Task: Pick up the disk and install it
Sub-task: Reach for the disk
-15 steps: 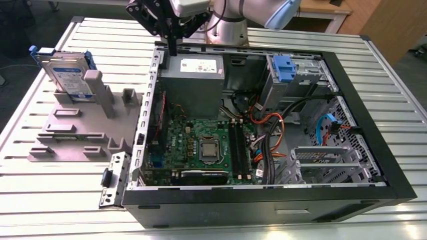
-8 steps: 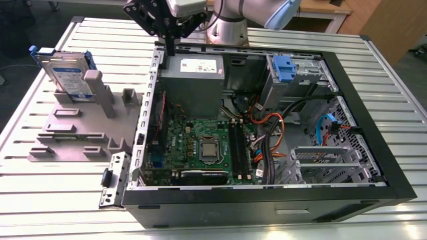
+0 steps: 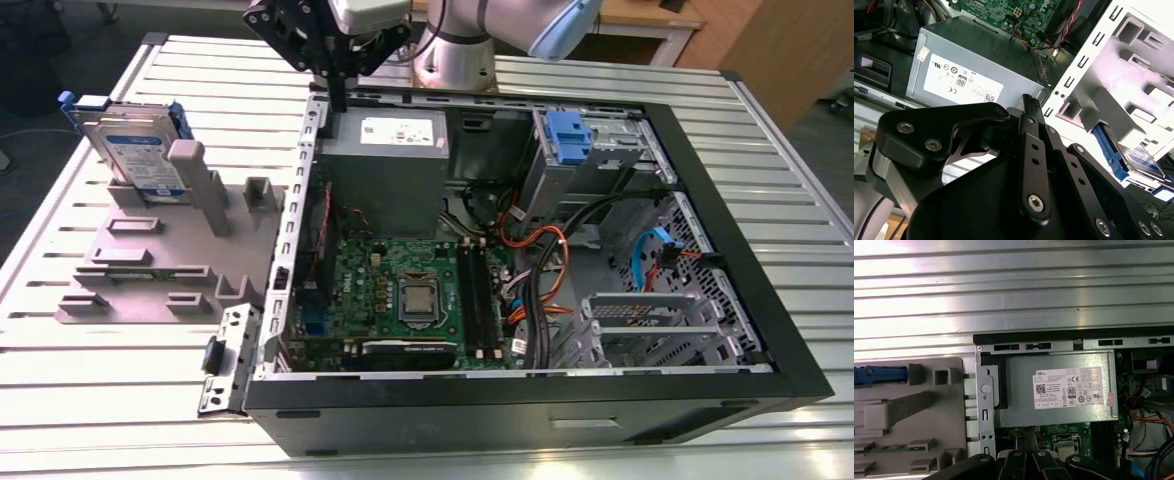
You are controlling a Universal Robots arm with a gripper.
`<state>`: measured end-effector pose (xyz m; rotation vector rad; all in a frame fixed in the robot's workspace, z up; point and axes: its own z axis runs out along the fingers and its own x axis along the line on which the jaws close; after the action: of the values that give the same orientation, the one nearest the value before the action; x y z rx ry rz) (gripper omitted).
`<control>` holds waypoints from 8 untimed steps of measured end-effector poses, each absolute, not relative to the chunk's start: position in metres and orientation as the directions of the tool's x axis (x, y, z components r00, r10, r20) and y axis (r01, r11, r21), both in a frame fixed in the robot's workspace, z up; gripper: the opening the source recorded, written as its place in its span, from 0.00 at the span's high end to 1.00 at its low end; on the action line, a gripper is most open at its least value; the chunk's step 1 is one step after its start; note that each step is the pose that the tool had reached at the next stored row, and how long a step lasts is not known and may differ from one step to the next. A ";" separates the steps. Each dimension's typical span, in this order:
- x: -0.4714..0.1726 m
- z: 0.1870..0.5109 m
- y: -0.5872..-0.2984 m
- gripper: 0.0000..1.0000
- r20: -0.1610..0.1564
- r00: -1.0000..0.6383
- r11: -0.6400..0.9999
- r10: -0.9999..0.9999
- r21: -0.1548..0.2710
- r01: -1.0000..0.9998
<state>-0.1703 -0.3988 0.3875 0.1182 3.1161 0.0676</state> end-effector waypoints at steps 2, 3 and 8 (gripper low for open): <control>-0.170 0.387 -0.399 0.89 -0.021 -0.997 0.996 0.076 0.044 0.075; -0.171 0.387 -0.399 0.89 -0.021 -0.997 0.996 0.076 0.044 0.075; -0.174 0.387 -0.399 0.89 -0.021 -0.997 0.996 0.076 0.044 0.075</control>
<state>-0.1739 -0.3988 0.3875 0.1183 3.1161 0.0675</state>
